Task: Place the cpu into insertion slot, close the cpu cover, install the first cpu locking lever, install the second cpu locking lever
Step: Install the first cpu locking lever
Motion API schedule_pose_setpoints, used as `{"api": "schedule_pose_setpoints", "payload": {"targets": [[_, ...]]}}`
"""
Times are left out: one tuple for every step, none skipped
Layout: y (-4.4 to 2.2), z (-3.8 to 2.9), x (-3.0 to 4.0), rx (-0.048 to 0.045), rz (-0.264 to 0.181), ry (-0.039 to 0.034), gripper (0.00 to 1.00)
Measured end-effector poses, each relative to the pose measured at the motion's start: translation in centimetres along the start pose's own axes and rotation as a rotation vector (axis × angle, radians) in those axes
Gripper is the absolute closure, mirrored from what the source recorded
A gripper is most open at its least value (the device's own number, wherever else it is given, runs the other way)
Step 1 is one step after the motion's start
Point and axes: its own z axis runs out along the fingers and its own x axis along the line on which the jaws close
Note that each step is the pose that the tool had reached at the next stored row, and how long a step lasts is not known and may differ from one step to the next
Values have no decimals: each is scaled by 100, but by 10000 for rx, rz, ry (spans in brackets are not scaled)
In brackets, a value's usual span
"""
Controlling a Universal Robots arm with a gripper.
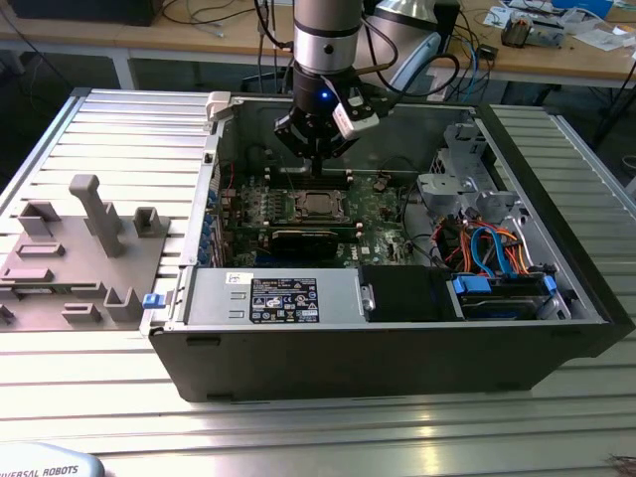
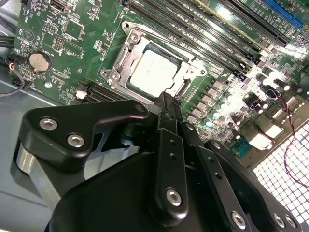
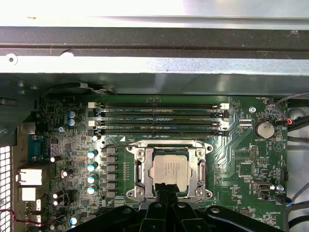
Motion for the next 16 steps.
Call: {"api": "schedule_pose_setpoints", "payload": {"targets": [[0, 0, 0, 0, 1, 0, 89], [0, 0, 0, 0, 1, 0, 89], [0, 0, 1, 0, 1, 0, 89], [0, 0, 3, 0, 3, 0, 89], [0, 1, 5, 0, 3, 0, 89], [0, 1, 7, -1, 1, 0, 89], [0, 1, 7, 0, 0, 0, 89], [0, 1, 9, 0, 1, 0, 89], [0, 1, 13, 0, 2, 0, 89], [0, 1, 15, 0, 1, 0, 89], [0, 2, 17, 0, 1, 0, 89], [0, 2, 19, 0, 0, 0, 89], [0, 2, 23, 0, 2, 0, 89], [0, 2, 27, -1, 3, 0, 89], [0, 2, 32, 0, 2, 0, 89], [0, 2, 34, -1, 0, -1, 89]]}}
